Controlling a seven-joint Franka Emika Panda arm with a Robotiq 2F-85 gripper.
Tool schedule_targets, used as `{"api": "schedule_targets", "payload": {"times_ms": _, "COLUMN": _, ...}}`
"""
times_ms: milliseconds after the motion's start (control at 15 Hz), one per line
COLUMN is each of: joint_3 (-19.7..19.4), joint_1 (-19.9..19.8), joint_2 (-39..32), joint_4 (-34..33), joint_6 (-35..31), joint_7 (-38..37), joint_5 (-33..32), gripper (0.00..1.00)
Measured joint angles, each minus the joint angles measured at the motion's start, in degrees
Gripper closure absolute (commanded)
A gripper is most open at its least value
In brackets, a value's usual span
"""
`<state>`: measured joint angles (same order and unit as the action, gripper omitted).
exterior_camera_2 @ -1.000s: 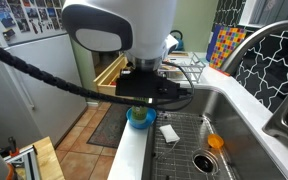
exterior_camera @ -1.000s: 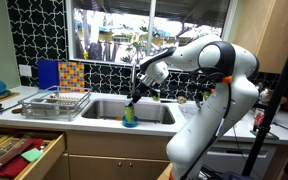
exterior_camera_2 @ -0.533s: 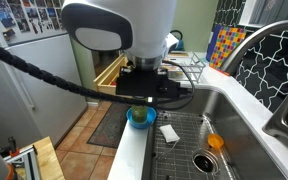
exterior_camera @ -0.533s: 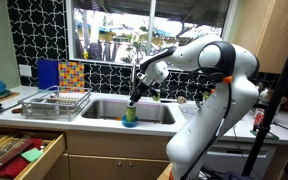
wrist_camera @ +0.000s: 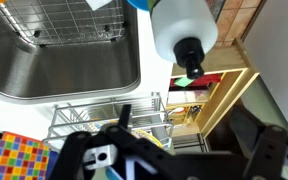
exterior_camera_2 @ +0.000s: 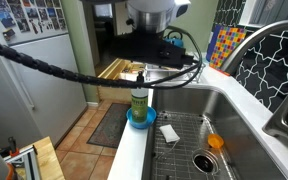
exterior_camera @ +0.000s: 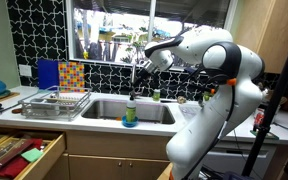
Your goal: Pick up the orange bowl and put it in the sink, pick up the blue bowl and put it on the kitchen counter in front of the sink, pick up the green container and put it in the blue bowl, move the blue bowl to the kitchen counter next to the tap
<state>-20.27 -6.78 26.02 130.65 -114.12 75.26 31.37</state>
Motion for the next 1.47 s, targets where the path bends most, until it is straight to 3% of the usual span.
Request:
{"api": "schedule_targets", "payload": {"times_ms": 667, "joint_3": -0.56, "joint_1": -0.68, "joint_2": -2.29, "joint_4": -3.79, "joint_6": 1.87, "joint_7": -5.09, "joint_5": -0.50, "gripper": 0.00}}
{"api": "schedule_targets", "payload": {"times_ms": 1200, "joint_3": -2.66, "joint_1": -5.37, "joint_2": -15.67, "joint_4": -11.92, "joint_6": 6.10, "joint_7": -16.27, "joint_5": -8.69, "gripper": 0.00}}
{"api": "schedule_targets", "payload": {"times_ms": 1467, "joint_3": -2.43, "joint_1": -6.51, "joint_2": -22.77, "joint_4": -13.62, "joint_6": 8.52, "joint_7": -18.52, "joint_5": -9.46, "gripper": 0.00}}
